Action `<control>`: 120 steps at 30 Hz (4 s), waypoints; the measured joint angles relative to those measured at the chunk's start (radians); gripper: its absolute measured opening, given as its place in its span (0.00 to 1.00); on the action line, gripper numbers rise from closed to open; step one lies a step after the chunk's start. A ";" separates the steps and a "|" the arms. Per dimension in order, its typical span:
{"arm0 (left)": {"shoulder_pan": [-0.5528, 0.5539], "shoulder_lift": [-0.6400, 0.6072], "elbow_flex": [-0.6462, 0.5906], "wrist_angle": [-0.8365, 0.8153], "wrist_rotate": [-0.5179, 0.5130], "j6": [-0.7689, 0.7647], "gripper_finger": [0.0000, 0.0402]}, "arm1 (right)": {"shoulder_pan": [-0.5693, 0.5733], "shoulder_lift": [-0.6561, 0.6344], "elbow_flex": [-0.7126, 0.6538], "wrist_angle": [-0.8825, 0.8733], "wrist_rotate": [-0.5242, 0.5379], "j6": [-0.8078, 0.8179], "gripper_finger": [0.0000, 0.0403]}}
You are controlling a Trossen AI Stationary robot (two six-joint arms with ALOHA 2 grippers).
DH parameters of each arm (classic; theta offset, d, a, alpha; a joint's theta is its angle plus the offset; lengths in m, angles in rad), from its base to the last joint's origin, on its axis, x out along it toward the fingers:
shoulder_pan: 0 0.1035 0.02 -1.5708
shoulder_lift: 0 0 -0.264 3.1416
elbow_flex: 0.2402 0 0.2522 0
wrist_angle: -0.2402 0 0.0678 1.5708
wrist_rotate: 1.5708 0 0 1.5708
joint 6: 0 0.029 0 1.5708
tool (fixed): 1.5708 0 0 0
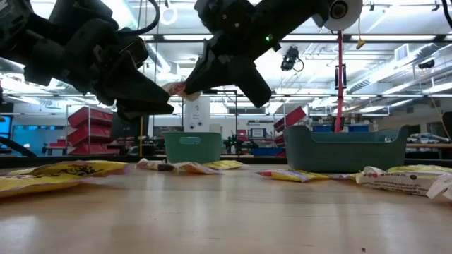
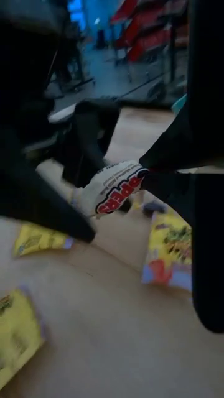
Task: Sort candy
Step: Put the white chocolate bar into the blue bin
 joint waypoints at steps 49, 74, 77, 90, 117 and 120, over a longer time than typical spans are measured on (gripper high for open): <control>0.061 -0.167 0.000 -0.045 -0.004 0.134 0.44 | -0.280 -0.488 -0.311 -0.911 -0.272 0.981 0.00; 0.133 -0.318 0.000 -0.580 -0.176 0.310 0.44 | -0.362 -0.488 -0.369 -0.744 -0.271 0.936 0.24; 0.133 -0.318 0.000 -0.582 -0.194 0.390 0.44 | -0.362 -0.488 -0.369 -0.717 -0.271 0.918 0.27; 0.293 -0.231 0.000 -0.601 -0.092 0.524 0.44 | -0.361 -0.488 -0.369 -0.632 -0.276 0.897 0.28; 0.434 -0.038 0.000 -0.518 0.057 0.603 0.44 | -0.361 -0.488 -0.369 -0.589 -0.279 0.878 0.29; 0.434 -0.038 0.000 -0.521 0.057 0.589 0.43 | -0.361 -0.488 -0.369 -0.589 -0.280 0.878 0.29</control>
